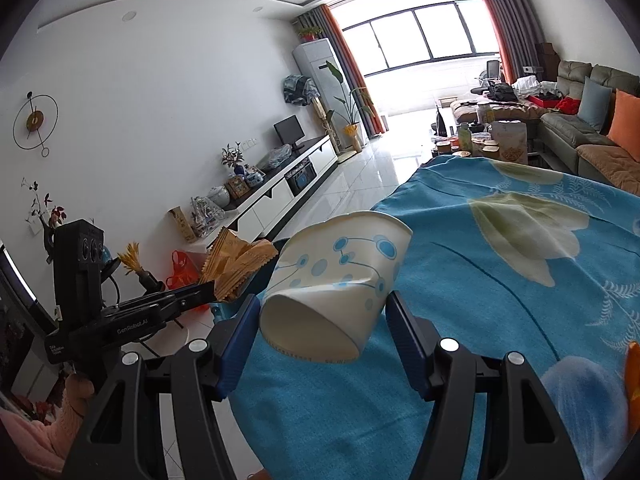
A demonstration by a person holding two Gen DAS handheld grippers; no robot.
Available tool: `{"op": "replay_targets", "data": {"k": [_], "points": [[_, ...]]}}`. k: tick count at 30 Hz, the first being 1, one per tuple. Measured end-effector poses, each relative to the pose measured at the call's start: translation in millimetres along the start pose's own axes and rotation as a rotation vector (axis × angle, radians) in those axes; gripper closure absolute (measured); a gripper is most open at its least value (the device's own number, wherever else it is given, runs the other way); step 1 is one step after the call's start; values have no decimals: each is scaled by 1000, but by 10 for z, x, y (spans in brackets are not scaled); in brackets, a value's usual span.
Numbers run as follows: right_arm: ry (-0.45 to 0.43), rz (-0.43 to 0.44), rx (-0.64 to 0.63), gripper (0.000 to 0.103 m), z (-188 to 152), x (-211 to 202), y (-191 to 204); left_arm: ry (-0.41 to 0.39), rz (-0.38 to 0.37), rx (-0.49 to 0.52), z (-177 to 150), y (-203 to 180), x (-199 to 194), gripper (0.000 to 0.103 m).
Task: Collect trash
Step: 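Carry the wrapper and paper cup in both grippers over the teal bin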
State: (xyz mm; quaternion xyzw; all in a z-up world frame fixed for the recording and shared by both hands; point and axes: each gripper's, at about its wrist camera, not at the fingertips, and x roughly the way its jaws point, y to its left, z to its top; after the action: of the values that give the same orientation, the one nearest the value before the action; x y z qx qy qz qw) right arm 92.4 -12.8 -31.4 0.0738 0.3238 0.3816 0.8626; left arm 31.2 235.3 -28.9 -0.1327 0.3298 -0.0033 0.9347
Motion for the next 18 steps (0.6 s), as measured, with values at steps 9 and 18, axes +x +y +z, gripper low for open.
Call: {"op": "replay_targets", "data": {"k": [9, 18], "points": [[48, 25, -47, 40, 84, 336, 174, -9, 63, -48, 35, 277, -55, 92], [87, 49, -82, 40, 187, 602, 319, -10, 117, -91, 33, 519, -78, 92]]}}
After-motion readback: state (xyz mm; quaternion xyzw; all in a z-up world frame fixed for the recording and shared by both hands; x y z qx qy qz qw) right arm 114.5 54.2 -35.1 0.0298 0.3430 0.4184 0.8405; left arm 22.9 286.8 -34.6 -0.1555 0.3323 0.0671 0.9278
